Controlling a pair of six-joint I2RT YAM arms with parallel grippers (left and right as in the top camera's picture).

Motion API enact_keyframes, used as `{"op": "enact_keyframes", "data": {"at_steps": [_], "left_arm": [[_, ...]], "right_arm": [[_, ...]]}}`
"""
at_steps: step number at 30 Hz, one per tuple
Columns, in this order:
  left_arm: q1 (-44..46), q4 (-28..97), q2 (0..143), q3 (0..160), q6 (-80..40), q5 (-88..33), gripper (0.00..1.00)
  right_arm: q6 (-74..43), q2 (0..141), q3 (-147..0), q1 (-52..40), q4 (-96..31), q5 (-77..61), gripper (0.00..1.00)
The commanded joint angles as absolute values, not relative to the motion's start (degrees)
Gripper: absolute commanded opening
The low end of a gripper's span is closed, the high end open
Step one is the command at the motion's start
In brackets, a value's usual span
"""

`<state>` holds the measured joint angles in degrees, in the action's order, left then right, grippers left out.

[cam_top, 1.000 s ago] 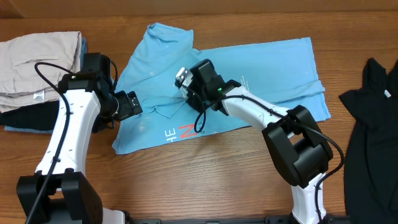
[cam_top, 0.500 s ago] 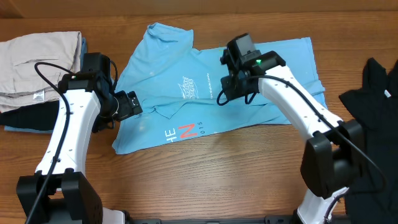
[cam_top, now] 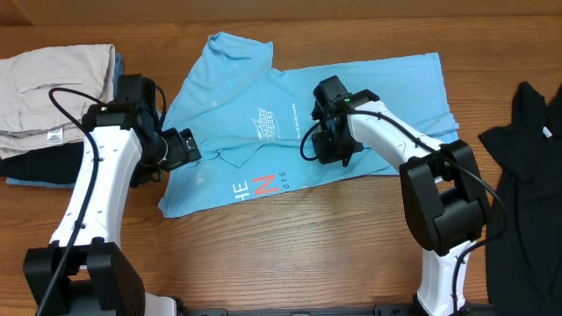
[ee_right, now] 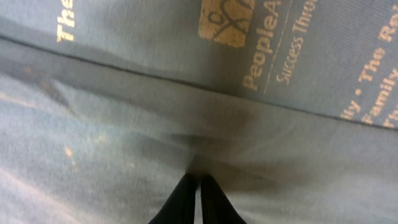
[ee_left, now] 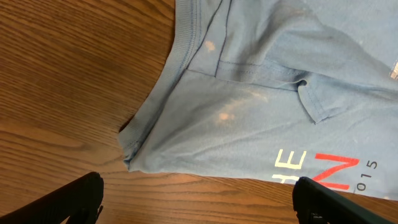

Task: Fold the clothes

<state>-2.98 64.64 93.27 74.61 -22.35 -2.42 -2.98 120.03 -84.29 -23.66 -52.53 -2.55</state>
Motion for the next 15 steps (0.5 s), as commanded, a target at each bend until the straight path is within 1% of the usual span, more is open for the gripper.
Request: {"op": "enact_keyframes", "data": {"at_steps": [1, 7, 12, 14, 15], "left_arm": [[-2.3, 64.4, 93.5, 74.3, -22.3, -2.8, 1.00], [-2.3, 64.4, 93.5, 74.3, -22.3, -2.8, 1.00], [-2.3, 64.4, 93.5, 74.3, -22.3, -2.8, 1.00], [-2.3, 64.4, 93.5, 74.3, -22.3, -2.8, 1.00], [-2.3, 64.4, 93.5, 74.3, -22.3, -2.8, 1.00]], "right_arm": [[-3.3, 120.0, -83.7, -22.8, -50.5, -0.6, 0.08], [-3.3, 120.0, -83.7, -21.6, -44.1, -0.5, 0.08], [-3.2, 120.0, -83.6, -21.6, -35.1, 1.7, 0.09], [-3.2, 120.0, -83.8, -21.3, -31.7, 5.3, 0.13], [-3.3, 119.6, -85.4, -20.8, -33.2, 5.5, 0.13]]}}
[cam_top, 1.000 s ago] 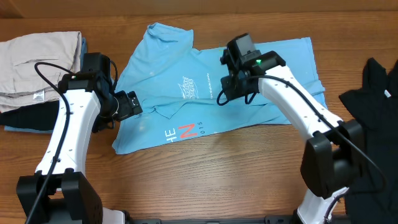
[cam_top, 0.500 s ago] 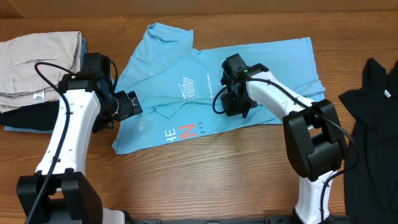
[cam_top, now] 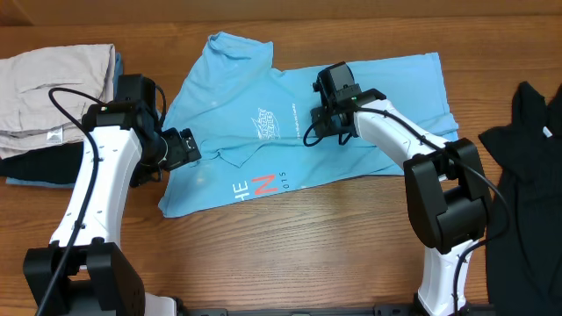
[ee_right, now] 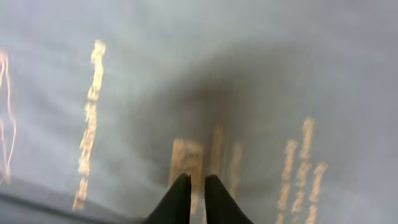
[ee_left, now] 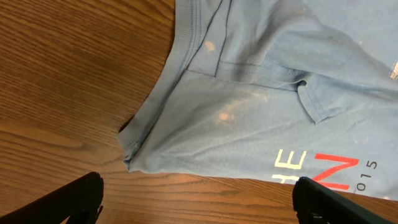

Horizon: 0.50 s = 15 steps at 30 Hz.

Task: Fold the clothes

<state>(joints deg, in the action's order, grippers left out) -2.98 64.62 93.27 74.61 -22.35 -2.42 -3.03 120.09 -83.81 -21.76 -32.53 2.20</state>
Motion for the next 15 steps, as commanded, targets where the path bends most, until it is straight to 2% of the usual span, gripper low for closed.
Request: {"op": "enact_keyframes", "data": {"at_steps": [1, 5, 9, 12, 14, 15], "left_arm": [[-2.3, 64.4, 93.5, 74.3, -22.3, -2.8, 1.00], [-2.3, 64.4, 93.5, 74.3, -22.3, -2.8, 1.00], [-2.3, 64.4, 93.5, 74.3, -22.3, -2.8, 1.00], [-2.3, 64.4, 93.5, 74.3, -22.3, -2.8, 1.00], [-2.3, 64.4, 93.5, 74.3, -22.3, -2.8, 1.00], [-2.3, 64.4, 93.5, 74.3, -22.3, -2.8, 1.00]], "right_arm": [[-3.8, 119.0, -87.1, -20.4, -36.3, 5.6, 0.13], [-17.0, 114.8, -90.5, -13.4, -49.5, 5.9, 0.13], [-17.0, 114.9, -90.0, -4.0, -56.6, -0.6, 0.23], [-17.0, 114.9, -90.0, 0.6, -57.8, -0.6, 0.24], [-18.1, 114.9, -90.0, 3.2, -58.2, -1.0, 0.32], [-18.1, 114.9, -90.0, 4.3, -58.3, -1.7, 0.40]]}}
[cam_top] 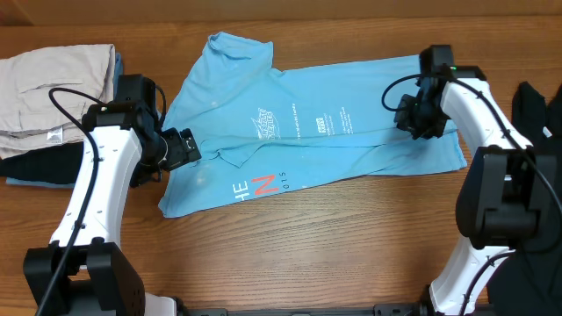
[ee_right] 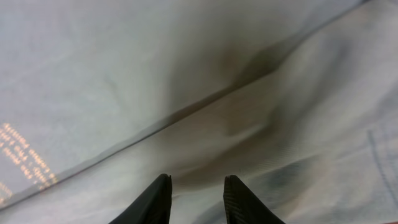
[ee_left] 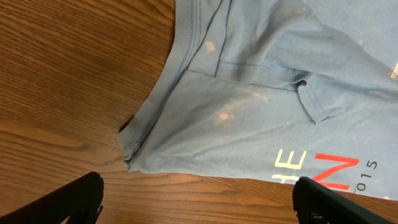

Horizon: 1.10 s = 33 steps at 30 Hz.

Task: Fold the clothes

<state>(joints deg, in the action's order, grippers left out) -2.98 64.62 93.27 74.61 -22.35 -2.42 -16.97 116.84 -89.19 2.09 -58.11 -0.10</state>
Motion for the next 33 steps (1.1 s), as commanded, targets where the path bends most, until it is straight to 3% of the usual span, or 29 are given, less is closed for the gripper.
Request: {"op": "enact_keyframes", "data": {"at_steps": [1, 4, 13, 24, 33], "left_arm": [[-2.3, 64.4, 93.5, 74.3, -22.3, -2.8, 1.00], [-2.3, 64.4, 93.5, 74.3, -22.3, -2.8, 1.00], [-2.3, 64.4, 93.5, 74.3, -22.3, -2.8, 1.00], [-2.3, 64.4, 93.5, 74.3, -22.3, -2.8, 1.00], [-2.3, 64.4, 93.5, 74.3, -22.3, -2.8, 1.00]], "right_arm": [[-18.1, 114.9, -90.0, 4.6, -58.5, -1.6, 0.43], [-18.1, 114.9, -90.0, 5.4, -59.2, -1.6, 0.51], [-24.1, 115.0, -88.1, 5.5, -57.6, -0.3, 0.45], [-30.3, 115.0, -84.7, 5.5, -55.5, 0.3, 0.50], [-35.5, 115.0, -82.8, 5.5, -50.8, 0.3, 0.36]]}}
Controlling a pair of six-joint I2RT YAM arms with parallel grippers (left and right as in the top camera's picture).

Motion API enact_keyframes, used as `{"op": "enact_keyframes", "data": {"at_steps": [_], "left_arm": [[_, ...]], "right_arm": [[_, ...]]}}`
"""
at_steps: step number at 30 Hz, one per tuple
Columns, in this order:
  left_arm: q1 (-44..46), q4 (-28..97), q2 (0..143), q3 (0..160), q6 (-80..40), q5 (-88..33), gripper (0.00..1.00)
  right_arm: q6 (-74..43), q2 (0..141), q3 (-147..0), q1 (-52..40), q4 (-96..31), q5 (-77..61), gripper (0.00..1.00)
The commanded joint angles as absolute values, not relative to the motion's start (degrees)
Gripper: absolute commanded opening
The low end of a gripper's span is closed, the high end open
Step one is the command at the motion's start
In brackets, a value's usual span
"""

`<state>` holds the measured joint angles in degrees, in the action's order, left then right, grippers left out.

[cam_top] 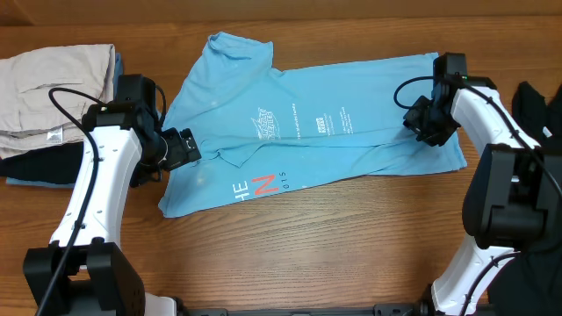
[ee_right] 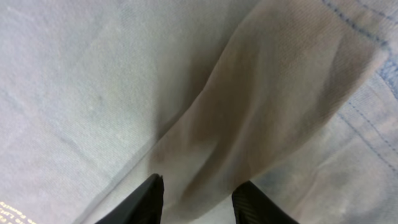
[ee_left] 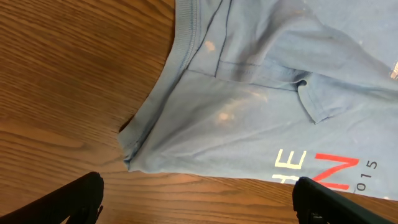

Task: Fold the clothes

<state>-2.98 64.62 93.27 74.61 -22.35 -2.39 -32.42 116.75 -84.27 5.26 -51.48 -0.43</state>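
A light blue T-shirt (cam_top: 307, 132) lies spread across the middle of the table, print side up. My left gripper (cam_top: 183, 147) hovers at the shirt's left edge, open wide and holding nothing. In the left wrist view its gripper (ee_left: 199, 200) straddles bare wood just below the shirt's crumpled corner (ee_left: 132, 157). My right gripper (cam_top: 432, 130) is over the shirt's right end. In the right wrist view that gripper (ee_right: 199, 200) is open close above a raised fold of blue fabric (ee_right: 267, 106), gripping nothing.
A stack of folded beige clothes (cam_top: 53, 79) sits at the far left on a dark garment (cam_top: 35, 167). A black garment (cam_top: 527, 132) lies at the right edge. Bare wooden table (cam_top: 307, 246) runs along the front.
My right gripper has shifted slightly to the right over the shirt's right end, and its fingers stand wider apart. The left arm and the shirt have not moved.
My right gripper was shut on fabric at the shirt's middle, with the right part bunched short. Then it was still shut, a little farther back. Then it was open at the right end with the shirt stretched out longer. Now it is open wider there.
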Motion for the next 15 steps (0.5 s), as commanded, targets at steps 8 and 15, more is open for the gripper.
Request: {"op": "enact_keyframes", "data": {"at_steps": [8, 15], "left_arm": [[-2.3, 64.4, 93.5, 74.3, -22.3, -2.8, 1.00], [-2.3, 64.4, 93.5, 74.3, -22.3, -2.8, 1.00]], "right_arm": [[-35.9, 115.0, -82.9, 5.4, -44.8, -2.4, 0.13], [-35.9, 115.0, -82.9, 5.4, -37.4, -2.7, 0.18]]}}
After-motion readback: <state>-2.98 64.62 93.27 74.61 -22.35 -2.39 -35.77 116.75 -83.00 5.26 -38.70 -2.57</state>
